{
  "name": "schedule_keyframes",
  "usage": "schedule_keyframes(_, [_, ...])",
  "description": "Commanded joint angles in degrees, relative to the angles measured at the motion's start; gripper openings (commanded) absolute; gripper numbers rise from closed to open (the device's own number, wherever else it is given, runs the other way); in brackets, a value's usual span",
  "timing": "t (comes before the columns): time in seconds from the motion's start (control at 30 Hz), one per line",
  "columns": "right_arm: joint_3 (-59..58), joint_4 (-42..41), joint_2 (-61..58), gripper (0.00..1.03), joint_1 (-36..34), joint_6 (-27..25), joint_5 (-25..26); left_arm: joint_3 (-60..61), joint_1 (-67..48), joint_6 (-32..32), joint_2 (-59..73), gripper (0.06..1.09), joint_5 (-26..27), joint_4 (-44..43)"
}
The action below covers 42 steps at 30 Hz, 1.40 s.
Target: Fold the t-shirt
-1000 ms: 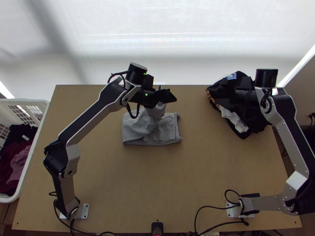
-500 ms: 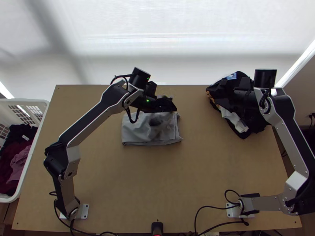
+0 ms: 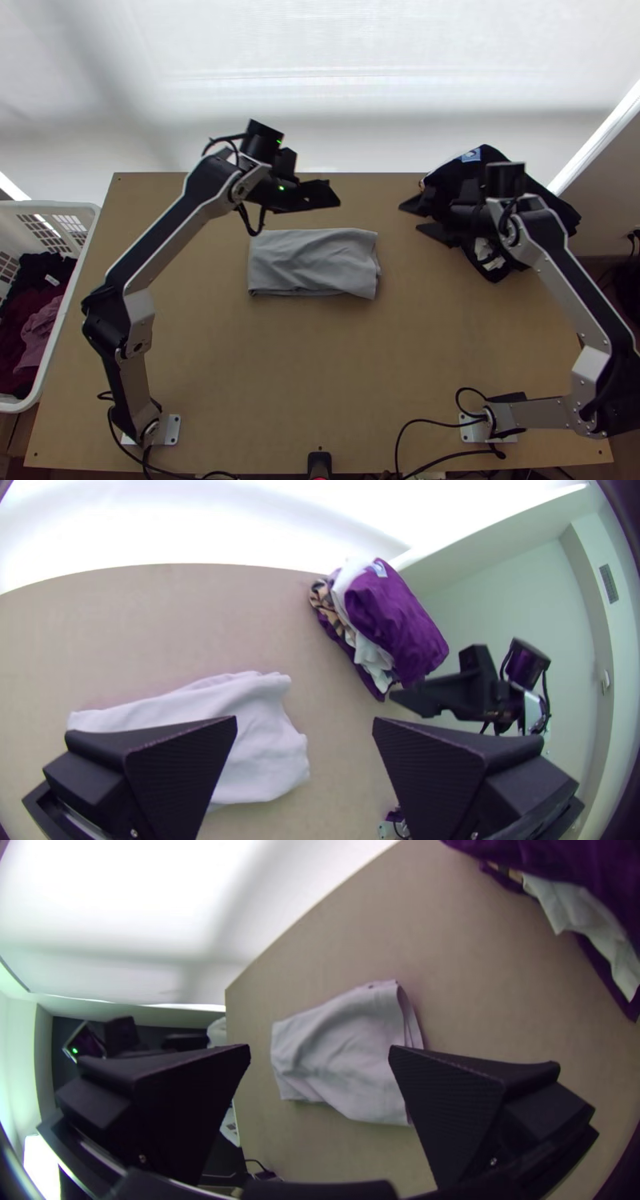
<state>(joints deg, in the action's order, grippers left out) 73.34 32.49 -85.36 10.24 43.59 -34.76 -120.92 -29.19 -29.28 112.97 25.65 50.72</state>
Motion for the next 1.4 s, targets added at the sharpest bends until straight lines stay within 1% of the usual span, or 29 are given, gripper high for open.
schedule_keyframes(0.0, [-4.5,-1.8,-3.7,0.98,0.6,-2.5,-1.2,-2.9,4.0,1.5,-2.4,1.05,-0.3,2.1])
schedule_keyframes(0.17, [-7.2,-1.9,-9.4,0.98,0.8,-5.2,-2.9,-5.5,9.4,3.3,-5.2,1.05,-2.0,4.7])
schedule_keyframes(0.3, [-8.2,-2.0,-12.9,0.98,2.2,-7.8,-4.2,-5.5,13.2,4.9,-7.7,1.05,-2.2,6.3])
schedule_keyframes(0.37, [-8.4,-2.0,-14.7,0.98,2.7,-9.1,-5.1,-5.4,14.3,6.0,-8.4,1.05,-3.3,7.8])
schedule_keyframes(0.5, [-8.1,-2.0,-18.2,0.98,3.3,-11.7,-7.9,-4.8,15.7,7.3,-9.5,1.05,-5.1,10.3])
schedule_keyframes(0.57, [-8.0,-2.6,-19.3,0.98,3.5,-12.7,-10.2,-4.1,15.9,7.6,-10.0,1.05,-5.4,11.0])
schedule_keyframes(0.7, [-6.9,-4.1,-21.6,0.98,4.3,-12.8,-10.5,-2.8,16.3,7.7,-11.2,1.05,-6.5,11.0])
schedule_keyframes(0.97, [-3.6,-7.0,-25.5,0.98,6.1,-12.7,-10.5,-3.2,17.0,8.0,-12.6,1.05,-6.5,10.2])
schedule_keyframes(1.1, [-1.5,-8.8,-27.4,0.98,7.3,-11.6,-10.5,-3.2,17.9,8.5,-13.8,1.05,-6.5,9.9])
schedule_keyframes(1.37, [4.5,-8.9,-30.7,0.98,11.3,-9.5,-10.1,-3.2,20.1,9.2,-15.7,1.05,-6.6,10.2])
